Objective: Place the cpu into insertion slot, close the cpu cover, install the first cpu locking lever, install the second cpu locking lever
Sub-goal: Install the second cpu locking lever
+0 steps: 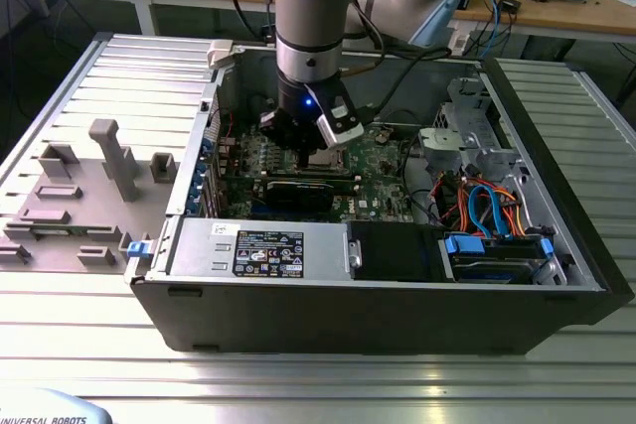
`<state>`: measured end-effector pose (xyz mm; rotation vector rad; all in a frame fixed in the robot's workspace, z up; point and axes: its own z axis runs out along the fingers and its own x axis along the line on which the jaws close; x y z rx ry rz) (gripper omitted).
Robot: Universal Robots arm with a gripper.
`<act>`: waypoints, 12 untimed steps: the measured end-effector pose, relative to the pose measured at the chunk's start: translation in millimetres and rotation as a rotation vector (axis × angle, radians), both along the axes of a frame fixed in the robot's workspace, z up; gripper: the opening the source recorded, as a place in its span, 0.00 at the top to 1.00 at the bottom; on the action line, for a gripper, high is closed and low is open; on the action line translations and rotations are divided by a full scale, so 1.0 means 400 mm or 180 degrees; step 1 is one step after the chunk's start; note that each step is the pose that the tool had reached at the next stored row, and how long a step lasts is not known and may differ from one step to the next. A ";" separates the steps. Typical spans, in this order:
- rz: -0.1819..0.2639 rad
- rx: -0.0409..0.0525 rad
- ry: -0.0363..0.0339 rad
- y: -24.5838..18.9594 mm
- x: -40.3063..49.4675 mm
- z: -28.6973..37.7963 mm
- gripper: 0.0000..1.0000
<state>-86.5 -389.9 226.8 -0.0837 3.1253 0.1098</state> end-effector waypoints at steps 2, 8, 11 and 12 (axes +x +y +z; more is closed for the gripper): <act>0.0001 0.0003 0.0001 0.000 0.000 0.000 0.89; 0.0000 0.0004 0.0001 0.000 -0.001 -0.001 0.89; 0.0000 0.0004 0.0001 0.000 -0.001 -0.001 0.89; 0.0000 0.0004 0.0001 0.000 -0.001 -0.001 0.89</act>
